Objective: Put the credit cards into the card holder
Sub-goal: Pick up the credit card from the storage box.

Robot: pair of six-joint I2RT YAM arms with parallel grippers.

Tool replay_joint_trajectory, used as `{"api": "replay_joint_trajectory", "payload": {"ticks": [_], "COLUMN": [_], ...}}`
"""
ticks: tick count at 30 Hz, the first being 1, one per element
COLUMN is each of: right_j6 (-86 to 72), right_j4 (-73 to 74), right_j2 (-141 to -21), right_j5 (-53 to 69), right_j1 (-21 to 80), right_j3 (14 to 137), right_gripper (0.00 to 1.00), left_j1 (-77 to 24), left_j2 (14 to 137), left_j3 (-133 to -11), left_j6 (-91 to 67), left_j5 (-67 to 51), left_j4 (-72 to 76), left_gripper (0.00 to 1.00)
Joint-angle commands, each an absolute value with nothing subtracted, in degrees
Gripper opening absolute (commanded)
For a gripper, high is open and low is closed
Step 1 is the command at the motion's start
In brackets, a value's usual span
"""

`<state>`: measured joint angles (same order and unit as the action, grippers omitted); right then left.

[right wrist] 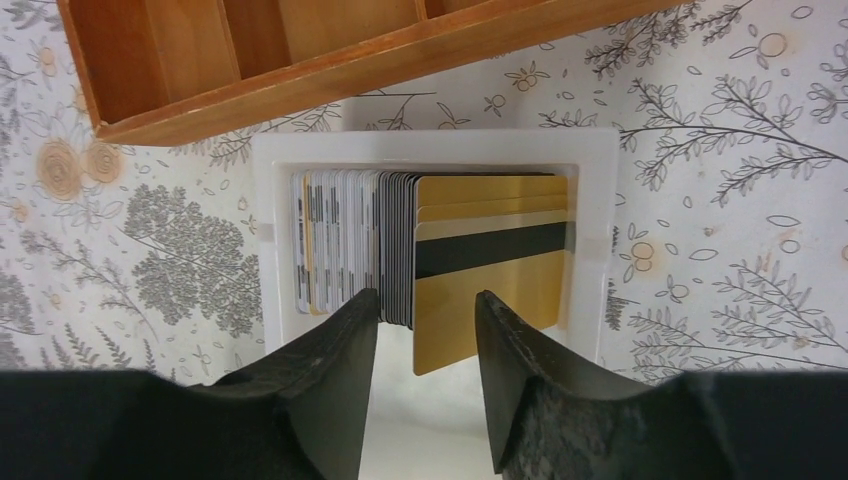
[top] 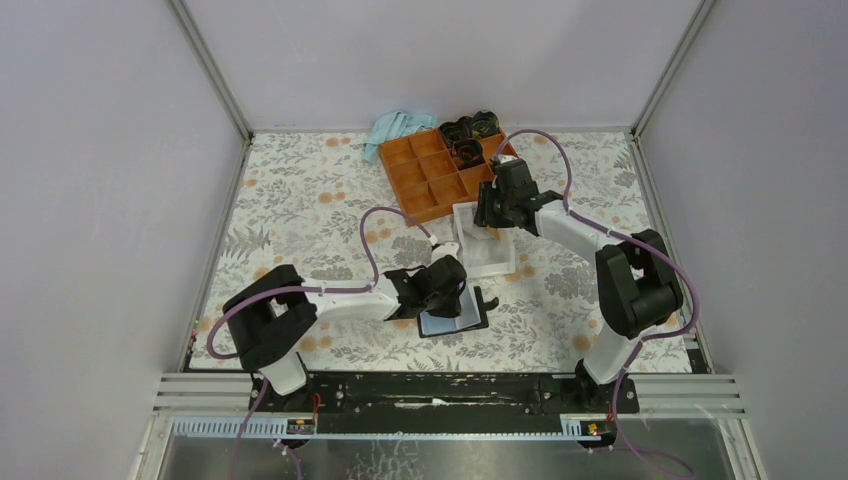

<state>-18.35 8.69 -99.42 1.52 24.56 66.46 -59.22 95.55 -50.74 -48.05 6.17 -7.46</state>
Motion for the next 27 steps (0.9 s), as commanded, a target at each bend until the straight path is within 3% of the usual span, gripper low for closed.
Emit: {"api": "replay_joint_trajectory", "payload": {"ticks": [1, 12, 27], "right_j6": [-20.1, -21.0, -20.1], "right_j4": [6.6, 5.8, 8.0], "right_j2": [-99.5, -96.8, -92.8], "right_j5": [4.7, 5.2, 2.7], "right_j1": [23.7, 23.1, 23.1], "right_j3": [65.8, 64.0, 64.9], "right_gripper": [0.46, 0.29, 0.22], "left_j1": [-59.6, -59.8, -60.0], "left_j2": [96.3, 96.5, 97.4], "left_j3": [-51.7, -51.9, -52.2], "left_j6": [-47.5, -47.6, -47.5], "left_j5": [6.0, 6.1, 6.1], "left_j4": [-4.4, -4.2, -3.9], "left_gripper": [0.14, 0.14, 0.14]}}
